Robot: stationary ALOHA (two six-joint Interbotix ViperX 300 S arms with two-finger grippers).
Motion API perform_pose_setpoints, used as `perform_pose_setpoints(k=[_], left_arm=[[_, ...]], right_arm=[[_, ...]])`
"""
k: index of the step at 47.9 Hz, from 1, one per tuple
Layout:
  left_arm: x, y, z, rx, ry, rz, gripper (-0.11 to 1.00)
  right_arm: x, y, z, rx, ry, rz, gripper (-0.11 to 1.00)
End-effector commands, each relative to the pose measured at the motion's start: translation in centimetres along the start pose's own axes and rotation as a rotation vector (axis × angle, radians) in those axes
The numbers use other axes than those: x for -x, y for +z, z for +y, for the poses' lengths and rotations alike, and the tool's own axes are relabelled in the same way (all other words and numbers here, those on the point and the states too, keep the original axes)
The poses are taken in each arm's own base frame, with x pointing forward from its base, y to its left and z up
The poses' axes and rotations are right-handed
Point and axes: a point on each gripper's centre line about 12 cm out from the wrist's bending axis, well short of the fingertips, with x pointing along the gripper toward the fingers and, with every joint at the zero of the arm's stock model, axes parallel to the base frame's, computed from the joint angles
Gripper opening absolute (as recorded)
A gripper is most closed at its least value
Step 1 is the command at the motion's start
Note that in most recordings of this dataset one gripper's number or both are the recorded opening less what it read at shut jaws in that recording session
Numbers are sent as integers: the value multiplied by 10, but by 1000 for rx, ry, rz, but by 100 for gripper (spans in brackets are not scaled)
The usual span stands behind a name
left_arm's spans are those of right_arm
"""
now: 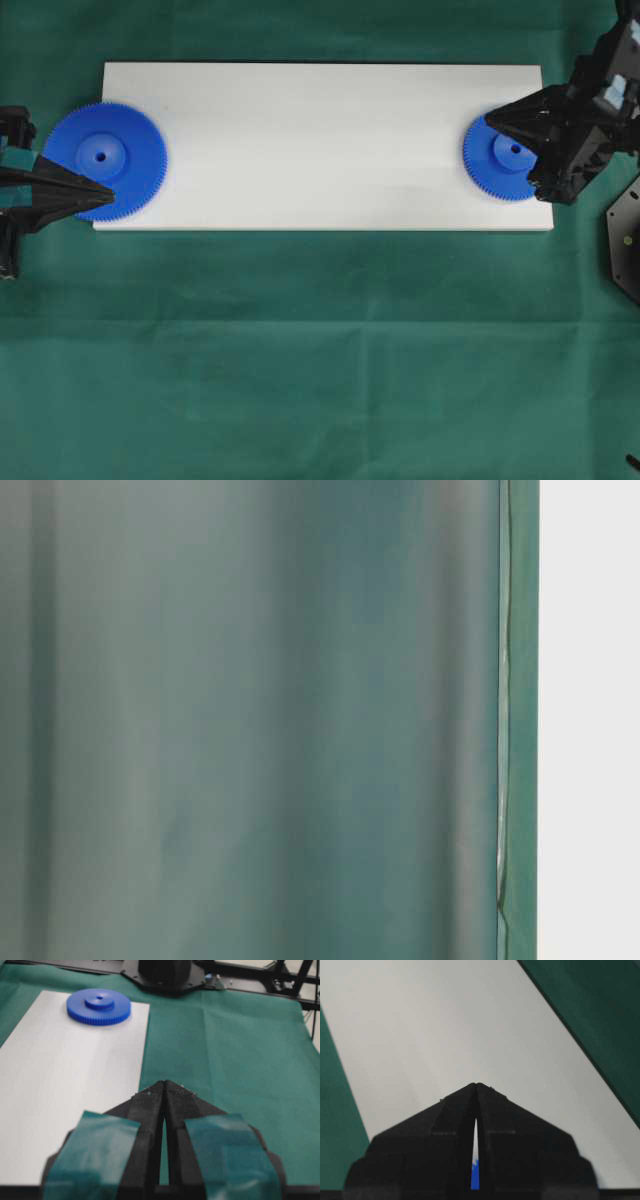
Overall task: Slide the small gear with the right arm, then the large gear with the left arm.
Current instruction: 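Raise the right gripper off the small gear and retract it, then lower the left gripper onto the hub of the large blue gear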
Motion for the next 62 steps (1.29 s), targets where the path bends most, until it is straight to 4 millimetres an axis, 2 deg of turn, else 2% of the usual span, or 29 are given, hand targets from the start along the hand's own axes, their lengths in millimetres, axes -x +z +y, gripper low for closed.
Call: perform_pose_setpoints(k=[1,23,33,46,62], left_arm=[[-3,8,-1,0,-1,-23,0],[-1,-1,4,2,24,19,0],[1,-2,19,5,111,76,0],[16,-12,48,34,290,189,0],[29,-29,55,66,355,335,0]], right_arm=[[3,6,5,8,39,-54,51],[22,4,12,19,130,-168,50],[22,-1,13,22,139,-166,51],[22,-3,14,23,157,-174,51],[20,-5,14,25,153,-161,51]])
